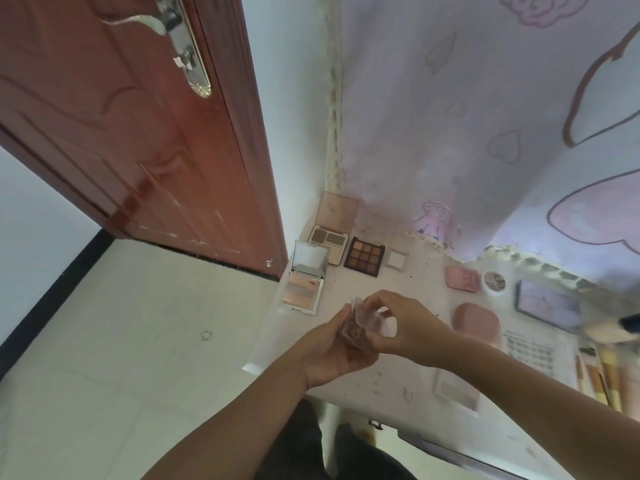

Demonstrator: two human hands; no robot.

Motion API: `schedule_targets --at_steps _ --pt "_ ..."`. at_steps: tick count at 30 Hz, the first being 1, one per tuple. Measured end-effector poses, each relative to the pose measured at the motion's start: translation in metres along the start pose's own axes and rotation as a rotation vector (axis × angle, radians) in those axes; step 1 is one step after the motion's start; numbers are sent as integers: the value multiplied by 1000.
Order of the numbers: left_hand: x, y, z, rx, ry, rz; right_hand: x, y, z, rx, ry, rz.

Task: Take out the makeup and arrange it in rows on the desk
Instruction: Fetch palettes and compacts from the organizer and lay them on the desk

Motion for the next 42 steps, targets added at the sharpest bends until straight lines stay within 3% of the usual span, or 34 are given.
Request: schedule_targets --at_steps 3,8,11,22,27,36,42 --pt "-3 -2 -4 -56 90 8 -11 -9 -3 56 -101 90" --pt "-13 -1 -6 -142 121 -10 -21 -37 -25 313 -632 104" --pt "-17 -5 -10 -133 140 -76 -17 -48 -30 358 -743 137" --pt "-40 -21 -21 42 373 -378 8 -112 -34 389 -335 169" --pt "-35 -23 -27 96 426 -416 16 -127 -35 381 -258 119" --pt "-28 -24 -27 152 409 -418 8 -132 -37 235 97 -48" --pt "-21 -26 -16 134 310 -433 -3 -105 -53 296 77 -98"
Point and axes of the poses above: each hand's wrist, its own y-axis away from the middle knuckle, its own x-axis out of the palm, z = x × y, the point moved 2 cm from there along -y, towards the middle knuckle, and after that the axes turned 15 degrees about y, right-handed, at the moved point
